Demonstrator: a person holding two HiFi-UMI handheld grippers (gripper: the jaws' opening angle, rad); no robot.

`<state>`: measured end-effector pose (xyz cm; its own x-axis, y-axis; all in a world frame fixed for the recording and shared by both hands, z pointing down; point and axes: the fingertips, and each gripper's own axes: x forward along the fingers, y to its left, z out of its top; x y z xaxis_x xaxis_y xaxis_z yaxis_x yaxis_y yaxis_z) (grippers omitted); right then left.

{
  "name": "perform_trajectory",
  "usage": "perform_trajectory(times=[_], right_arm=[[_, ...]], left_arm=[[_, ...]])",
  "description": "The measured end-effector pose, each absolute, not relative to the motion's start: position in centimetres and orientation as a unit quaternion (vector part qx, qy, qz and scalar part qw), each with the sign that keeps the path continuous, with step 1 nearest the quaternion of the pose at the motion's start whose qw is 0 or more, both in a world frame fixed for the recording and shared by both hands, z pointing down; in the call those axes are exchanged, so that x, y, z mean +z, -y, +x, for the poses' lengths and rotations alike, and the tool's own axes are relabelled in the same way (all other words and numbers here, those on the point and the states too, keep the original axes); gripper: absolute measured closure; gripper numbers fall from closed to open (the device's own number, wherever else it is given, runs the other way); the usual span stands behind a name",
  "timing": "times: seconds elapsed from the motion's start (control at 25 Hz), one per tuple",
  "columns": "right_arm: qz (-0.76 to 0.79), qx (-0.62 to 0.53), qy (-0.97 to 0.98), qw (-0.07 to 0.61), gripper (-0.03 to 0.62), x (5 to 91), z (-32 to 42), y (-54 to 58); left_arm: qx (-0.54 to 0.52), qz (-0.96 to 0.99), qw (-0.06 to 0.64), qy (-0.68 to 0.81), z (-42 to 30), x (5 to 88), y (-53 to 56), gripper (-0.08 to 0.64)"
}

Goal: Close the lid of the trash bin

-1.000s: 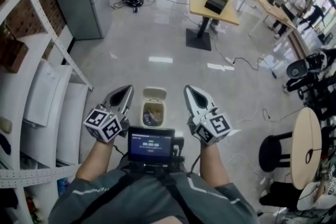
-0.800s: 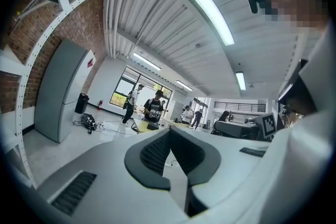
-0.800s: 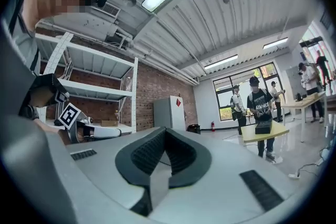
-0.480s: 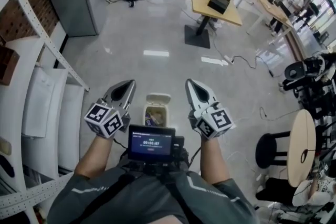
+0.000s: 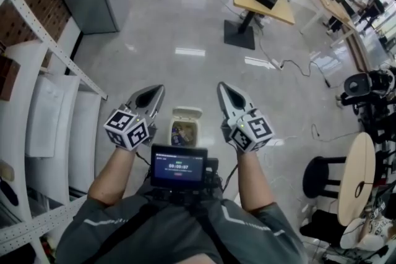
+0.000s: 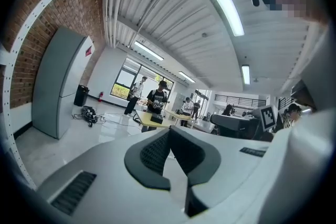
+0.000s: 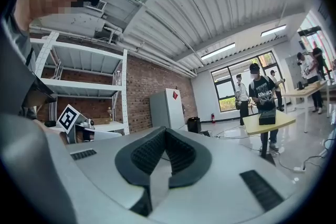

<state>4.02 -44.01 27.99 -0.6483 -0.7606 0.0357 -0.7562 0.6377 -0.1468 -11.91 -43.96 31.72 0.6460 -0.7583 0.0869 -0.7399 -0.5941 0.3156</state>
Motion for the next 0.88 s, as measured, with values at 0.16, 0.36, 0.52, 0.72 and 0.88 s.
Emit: perform_trajectory(times=[0.16, 0.36, 0.52, 0.72, 0.88], right_arm=[[-0.416, -0.094, -0.904, -0.007, 0.591, 30.1, 5.1, 46.7], [-0.402, -0.141, -0.905, -0.021, 0.591, 34.5, 5.3, 47.8], [-0.398, -0.158, -0.902, -0.058, 0.591, 39.5, 5.3, 49.7], [-0.411, -0.190, -0.885, -0.111, 0.591, 47.0, 5.0, 52.0], [-0.399, -0.211, -0.882, -0.136, 0.591, 52.1, 4.3, 52.7]], left_arm=[[-0.022, 0.884, 0.176, 0.433, -11.1, 33.7, 46.5, 0.557], [-0.004, 0.874, 0.201, 0.442, -10.3, 38.0, 48.3, 0.557], [0.027, 0.870, 0.213, 0.443, -9.7, 42.1, 50.1, 0.557], [0.041, 0.868, 0.234, 0.437, -9.8, 46.6, 51.7, 0.557], [0.072, 0.865, 0.253, 0.428, -9.6, 51.6, 52.4, 0.541]])
